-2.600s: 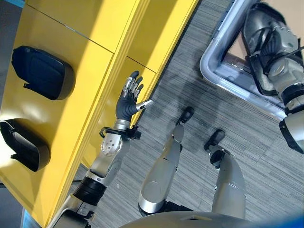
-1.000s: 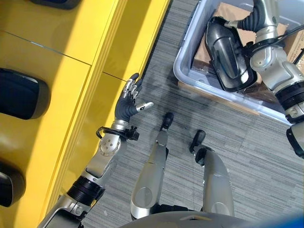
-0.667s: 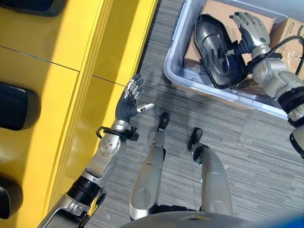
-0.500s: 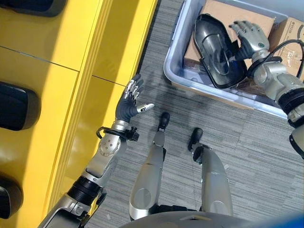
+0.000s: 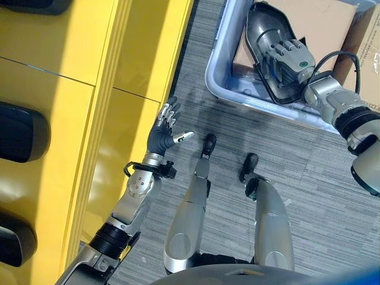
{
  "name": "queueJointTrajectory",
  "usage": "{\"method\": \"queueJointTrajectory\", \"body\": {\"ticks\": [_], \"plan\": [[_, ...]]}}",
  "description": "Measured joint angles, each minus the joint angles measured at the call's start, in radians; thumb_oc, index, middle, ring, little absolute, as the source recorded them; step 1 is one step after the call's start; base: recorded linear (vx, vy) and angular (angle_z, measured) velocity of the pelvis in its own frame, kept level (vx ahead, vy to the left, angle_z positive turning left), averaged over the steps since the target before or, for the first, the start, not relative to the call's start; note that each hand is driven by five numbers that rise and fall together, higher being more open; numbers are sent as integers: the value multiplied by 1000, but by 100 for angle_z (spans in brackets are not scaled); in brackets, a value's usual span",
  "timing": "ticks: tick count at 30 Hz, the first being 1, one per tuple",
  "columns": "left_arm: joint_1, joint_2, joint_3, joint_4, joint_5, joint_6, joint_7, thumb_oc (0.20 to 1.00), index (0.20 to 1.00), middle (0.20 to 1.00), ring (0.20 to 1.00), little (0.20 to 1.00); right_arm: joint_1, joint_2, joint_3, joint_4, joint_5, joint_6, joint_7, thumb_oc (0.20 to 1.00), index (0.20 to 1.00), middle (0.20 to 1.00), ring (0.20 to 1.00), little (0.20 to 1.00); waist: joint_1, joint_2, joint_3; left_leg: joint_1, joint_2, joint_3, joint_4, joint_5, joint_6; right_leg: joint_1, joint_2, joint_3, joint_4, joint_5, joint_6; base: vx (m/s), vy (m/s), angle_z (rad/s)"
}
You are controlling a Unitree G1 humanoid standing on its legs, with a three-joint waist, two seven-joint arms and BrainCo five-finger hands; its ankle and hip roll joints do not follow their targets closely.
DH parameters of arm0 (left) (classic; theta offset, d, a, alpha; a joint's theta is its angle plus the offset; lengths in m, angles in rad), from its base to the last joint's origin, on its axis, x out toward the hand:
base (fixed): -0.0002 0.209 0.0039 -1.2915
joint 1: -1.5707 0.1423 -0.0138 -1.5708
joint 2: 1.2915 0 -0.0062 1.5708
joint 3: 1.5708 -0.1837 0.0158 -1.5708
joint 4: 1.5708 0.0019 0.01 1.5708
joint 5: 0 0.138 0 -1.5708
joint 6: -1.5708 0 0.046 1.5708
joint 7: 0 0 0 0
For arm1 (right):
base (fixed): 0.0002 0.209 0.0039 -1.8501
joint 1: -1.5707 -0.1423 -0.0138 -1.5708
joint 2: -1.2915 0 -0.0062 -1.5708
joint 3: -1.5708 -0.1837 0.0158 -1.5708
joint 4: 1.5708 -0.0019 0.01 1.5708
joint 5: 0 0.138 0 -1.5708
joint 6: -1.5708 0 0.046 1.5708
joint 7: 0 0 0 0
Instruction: Move parts from the plastic box to the shelf.
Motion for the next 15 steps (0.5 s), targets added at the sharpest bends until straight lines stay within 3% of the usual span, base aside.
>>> {"method": "queueJointTrajectory", "body": {"ticks": [8,15], "plan": [[4,1,29,0,9,-5,16,1000,1000,1000,1000,1000,-7,3,-9,131,1,6,1,1000,1000,1000,1000,1000,23,6,10,-47,-4,-1,0,3,-2,-61,-7,3,25,-8,-3,4,-3,0],[5,-2,35,2,8,-6,21,1000,1000,1000,1000,1000,-12,7,-126,159,56,-8,-33,1000,1000,1000,1000,1000,31,22,16,-74,-6,4,3,2,-11,-107,-14,8,68,-21,-14,1,1,1]]}}
